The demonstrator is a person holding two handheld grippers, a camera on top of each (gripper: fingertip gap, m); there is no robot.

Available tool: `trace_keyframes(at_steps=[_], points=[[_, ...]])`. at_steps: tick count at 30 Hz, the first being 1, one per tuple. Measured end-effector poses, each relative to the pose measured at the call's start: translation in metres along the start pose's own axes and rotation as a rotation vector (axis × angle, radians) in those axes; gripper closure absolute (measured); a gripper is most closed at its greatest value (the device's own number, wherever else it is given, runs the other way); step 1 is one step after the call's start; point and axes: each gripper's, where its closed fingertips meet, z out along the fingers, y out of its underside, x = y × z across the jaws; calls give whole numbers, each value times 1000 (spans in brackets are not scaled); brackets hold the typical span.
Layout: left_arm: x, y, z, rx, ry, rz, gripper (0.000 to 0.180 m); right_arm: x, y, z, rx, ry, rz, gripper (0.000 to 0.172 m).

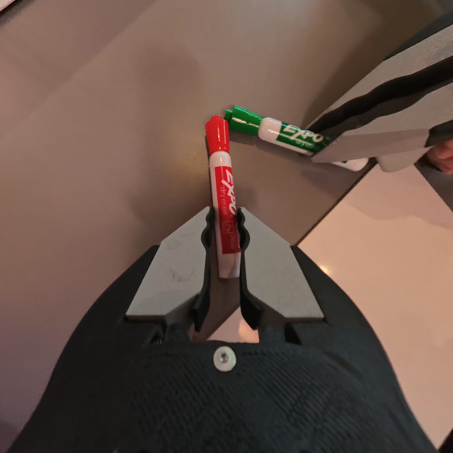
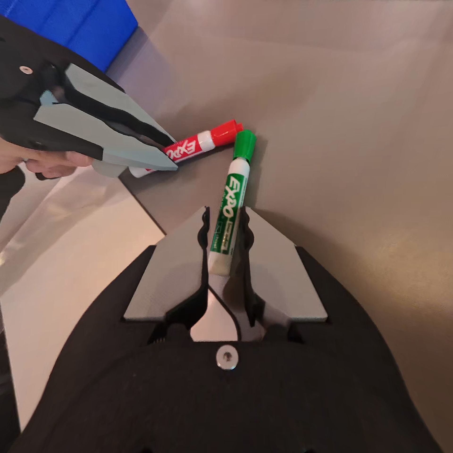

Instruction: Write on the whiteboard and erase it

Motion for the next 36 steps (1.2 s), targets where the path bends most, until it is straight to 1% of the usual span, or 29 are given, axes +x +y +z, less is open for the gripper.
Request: trace_keyframes(at_steps=[3, 6, 8, 11, 12, 13, 15, 18, 21, 24, 29, 32, 34, 36], points=[[12, 2, -1, 11, 70, -16, 162, -11, -3, 1, 16, -59, 11, 146], [9, 5, -3, 7, 56, 10, 162, -20, -6, 2, 31, -100, -10, 143], [11, 6, -4, 5, 59, 34, 160, -22, -7, 3, 38, -98, -45, 139], [17, 6, -3, -1, 83, 28, 158, -28, -9, 5, 45, -104, -93, 135], [18, 5, -2, 1, 82, 31, 158, -29, -9, 4, 47, -100, -110, 134], [18, 4, -1, 5, 76, 32, 158, -28, -10, 3, 49, -84, -126, 138], [18, 2, 0, 14, 64, 27, 159, -23, -14, -1, 74, -58, -132, 138], [21, 3, -1, 10, 57, 38, 159, -18, -15, -6, 89, -65, -97, 138], [21, 6, -9, 21, 35, 66, 160, -9, -11, -6, 74, -58, -54, 137], [20, 7, -18, 53, 29, 59, 160, -8, -10, -6, 77, -70, -27, 136], [27, 12, -37, 128, 43, 46, 158, -5, -11, -13, 92, -45, -42, 136], [35, 23, -49, 158, 40, 76, 160, 0, -13, -19, 117, -36, -38, 136], [37, 32, -55, 158, 26, 82, 153, 3, -12, -18, 114, -38, -22, 134], [41, 39, -62, 165, 29, 82, 151, 4, -10, -17, 105, -45, -9, 134]])
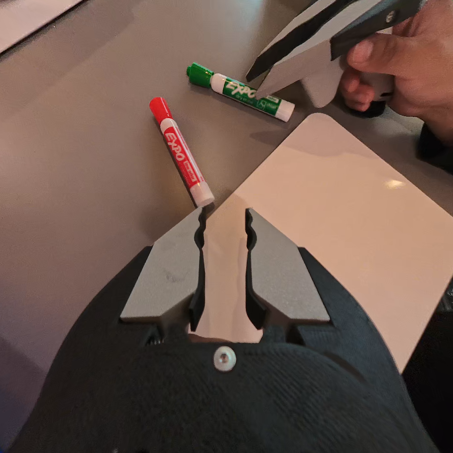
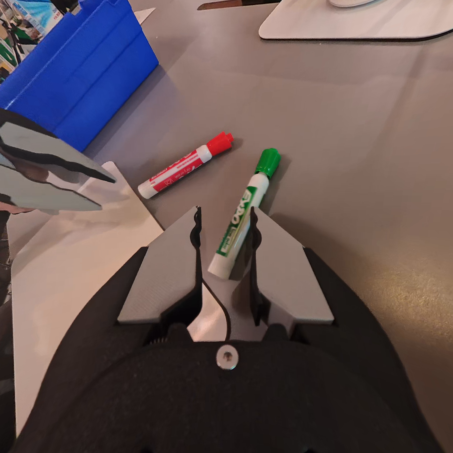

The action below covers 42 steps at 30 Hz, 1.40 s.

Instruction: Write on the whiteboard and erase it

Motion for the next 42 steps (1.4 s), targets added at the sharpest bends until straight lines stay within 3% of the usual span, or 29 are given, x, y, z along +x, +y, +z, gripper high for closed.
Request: trace_keyframes(at_steps=[6, 11, 19, 24, 28, 30, 33, 37, 41, 42], points=[[-4, 11, -16, 53, -42, -8, 149, -1, 2, -1, -7, 6, -11, 132], [14, 7, -23, 159, 19, -33, 148, 4, 6, -9, -1, 43, -20, 132], [29, 15, -50, 203, -25, 57, 141, -12, 14, -4, -48, -58, 32, 134], [23, 25, -59, 195, -53, 50, 141, -18, 2, 13, -73, -97, -13, 158], [23, 32, -58, 177, -40, 0, 140, -28, 1, 26, -113, -176, -14, 157], [29, 32, -64, 189, -37, 4, 140, -27, 1, 19, -105, -169, -21, 147], [36, 22, -89, 250, -36, 15, 139, -14, 1, 5, -75, -114, -25, 147], [23, -4, -150, 409, -58, 27, 139, -3, -10, -11, 3, -120, 31, 145], [-45, -5, -195, 420, -176, -65, 138, 4, -5, -9, -17, -127, 60, 135], [-67, 0, -202, 399, -219, -97, 138, 5, 0, -7, -35, -130, 66, 143]])
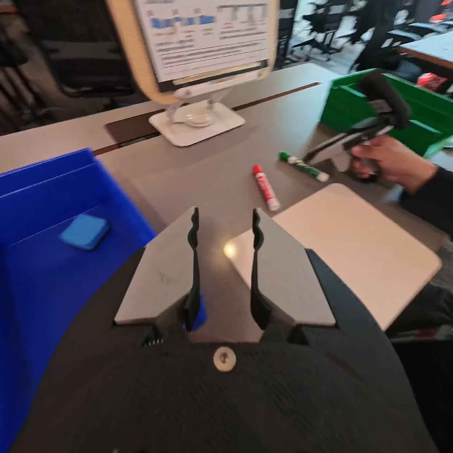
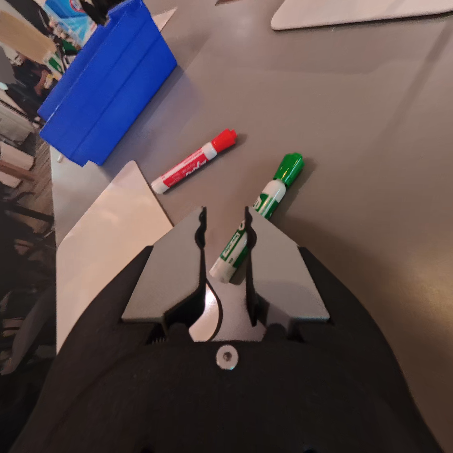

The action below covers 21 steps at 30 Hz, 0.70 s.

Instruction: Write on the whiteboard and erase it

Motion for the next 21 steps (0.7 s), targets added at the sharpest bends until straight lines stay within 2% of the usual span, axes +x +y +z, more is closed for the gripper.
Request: trace_keyframes(at_steps=[2, 5, 6, 8, 11, 12, 16, 18, 20, 21], points=[[-55, 6, -1, -64, -134, -29, 138, -7, 6, 5, -29, -61, 39, 151], [-123, 31, 12, -215, -265, -88, 134, -9, 4, 6, -17, -49, 23, 142], [-139, 40, 20, -260, -282, -108, 133, -8, 1, 5, -9, -27, 2, 135], [-163, 55, 40, -332, -290, -106, 132, -8, -4, 0, 20, 2, -29, 135], [-202, 71, 62, -445, -378, 9, 126, -11, -8, -5, 53, -19, -11, 135], [-211, 73, 69, -472, -387, 34, 123, -12, -9, -5, 58, -31, -2, 135], [-221, 92, 102, -625, -271, 61, 107, 0, -8, -5, 47, -9, -19, 135], [-235, 106, 112, -709, -286, 100, 117, 9, -10, -8, 67, 12, -8, 136], [-236, 106, 124, -668, -240, 40, 127, 13, -14, -12, 92, -1, 27, 135], [-236, 109, 127, -668, -222, 4, 126, 15, -15, -13, 100, 4, 42, 136]])
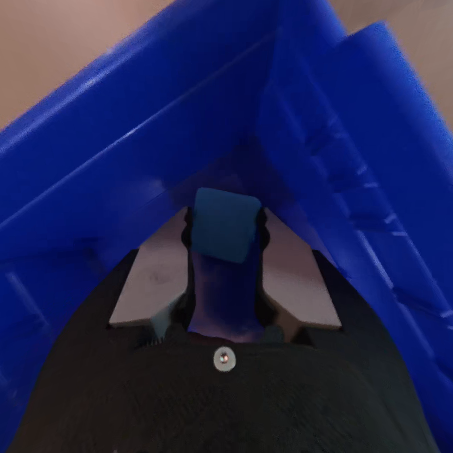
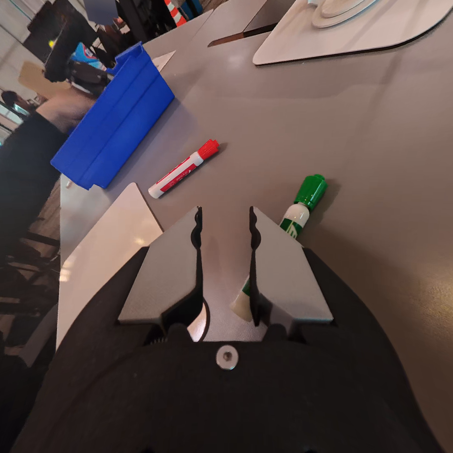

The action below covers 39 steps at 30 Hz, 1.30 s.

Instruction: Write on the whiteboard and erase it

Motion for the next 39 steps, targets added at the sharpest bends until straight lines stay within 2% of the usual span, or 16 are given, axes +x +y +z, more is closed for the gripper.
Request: trace_keyframes(at_steps=[3, 6, 9, 12, 16, 20, 23, 28, 31, 36, 39], points=[[-2, 2, 1, 9, 15, -44, 127, 6, 0, -2, 1, 32, 2, 136], [-3, 4, -13, 23, -19, -40, 128, 6, 1, -1, -4, 41, -1, 136], [0, -5, -49, 88, -83, -31, 128, 5, 0, -2, 9, 52, -17, 136], [10, -22, -100, 189, -182, 4, 128, 1, 0, -2, 14, 49, -29, 136], [69, -53, -166, 299, -218, 158, 128, -2, -2, -4, 28, 53, -49, 136], [142, -81, -195, 341, -189, 307, 128, -3, -4, -6, 39, 61, -61, 136], [185, -94, -190, 331, -169, 390, 128, 1, -8, -11, 56, 110, -90, 137], [238, -111, -160, 277, -155, 516, 128, 43, -3, -32, 13, 370, -77, 142], [256, -115, -141, 245, -152, 568, 128, 44, 10, -26, -62, 356, -64, 154], [288, -126, -116, 264, -51, 558, 128, 19, 24, -2, -139, 211, -59, 149], [317, -148, -106, 331, 33, 529, 128, 12, 29, 6, -162, 190, -80, 148]])
